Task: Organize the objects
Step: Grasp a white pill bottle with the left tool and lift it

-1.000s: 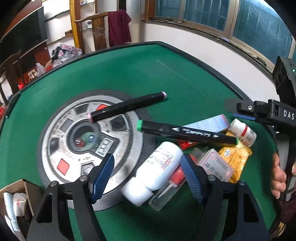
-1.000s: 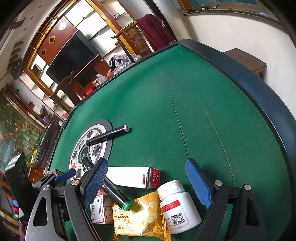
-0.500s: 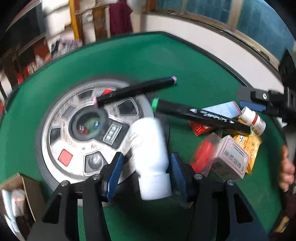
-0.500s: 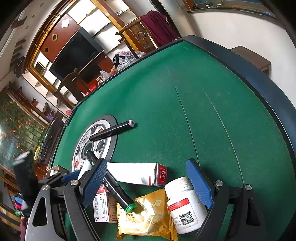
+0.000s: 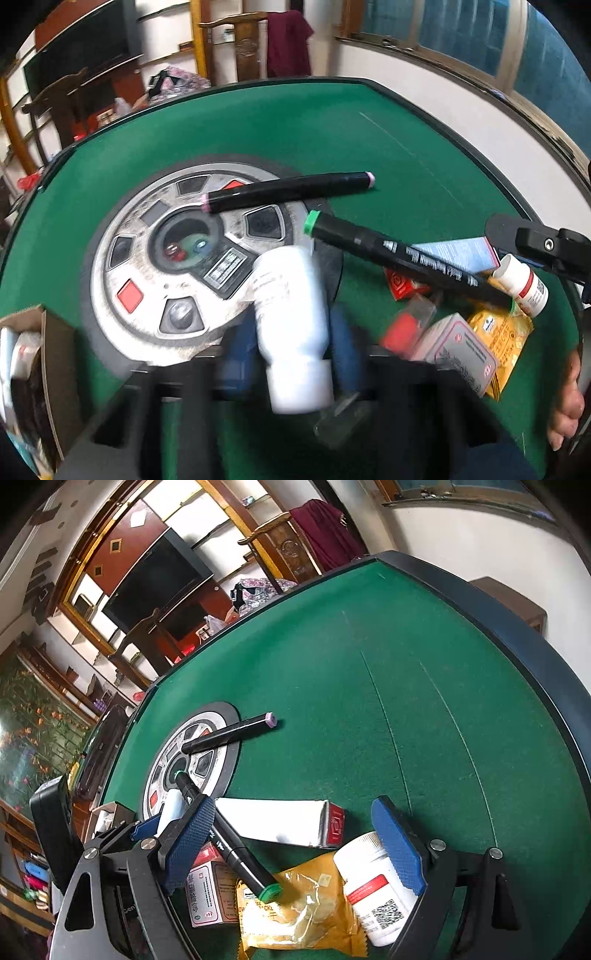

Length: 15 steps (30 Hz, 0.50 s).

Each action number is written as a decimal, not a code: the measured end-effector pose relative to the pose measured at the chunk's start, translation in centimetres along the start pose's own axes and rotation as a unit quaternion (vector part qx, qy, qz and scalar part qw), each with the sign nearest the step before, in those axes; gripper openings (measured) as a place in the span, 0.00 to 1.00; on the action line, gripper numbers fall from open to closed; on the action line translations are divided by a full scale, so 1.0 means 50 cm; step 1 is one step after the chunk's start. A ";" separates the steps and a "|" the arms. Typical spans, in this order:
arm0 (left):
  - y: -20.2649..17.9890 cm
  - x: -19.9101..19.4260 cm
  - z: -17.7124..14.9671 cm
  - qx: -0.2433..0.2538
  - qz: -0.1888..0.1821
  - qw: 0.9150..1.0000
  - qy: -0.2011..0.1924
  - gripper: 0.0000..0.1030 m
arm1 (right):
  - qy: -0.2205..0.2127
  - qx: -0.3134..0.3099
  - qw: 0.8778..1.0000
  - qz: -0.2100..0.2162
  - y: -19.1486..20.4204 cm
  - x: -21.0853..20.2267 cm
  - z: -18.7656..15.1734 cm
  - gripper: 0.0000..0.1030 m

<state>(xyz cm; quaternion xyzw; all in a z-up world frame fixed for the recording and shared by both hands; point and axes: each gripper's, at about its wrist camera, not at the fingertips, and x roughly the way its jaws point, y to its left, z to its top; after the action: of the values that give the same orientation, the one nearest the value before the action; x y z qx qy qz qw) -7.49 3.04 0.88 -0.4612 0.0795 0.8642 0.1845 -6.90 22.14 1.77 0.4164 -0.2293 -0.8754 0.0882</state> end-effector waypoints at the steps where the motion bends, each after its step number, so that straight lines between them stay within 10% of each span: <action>1: 0.007 -0.010 -0.009 -0.015 0.002 1.000 0.000 0.32 | -0.004 -0.007 1.000 -0.002 0.005 -0.002 -0.001 0.88; 15: 0.099 -0.302 -0.198 -0.117 -0.047 0.986 -0.108 0.32 | 0.001 -0.061 0.997 0.037 0.063 -0.012 -0.002 0.88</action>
<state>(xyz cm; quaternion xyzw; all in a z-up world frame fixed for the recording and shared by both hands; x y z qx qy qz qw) 5.80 -8.24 7.64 -0.3868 -0.0647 0.9026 0.1775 -6.56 19.53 3.62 0.4025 -0.1909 -0.8833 0.1457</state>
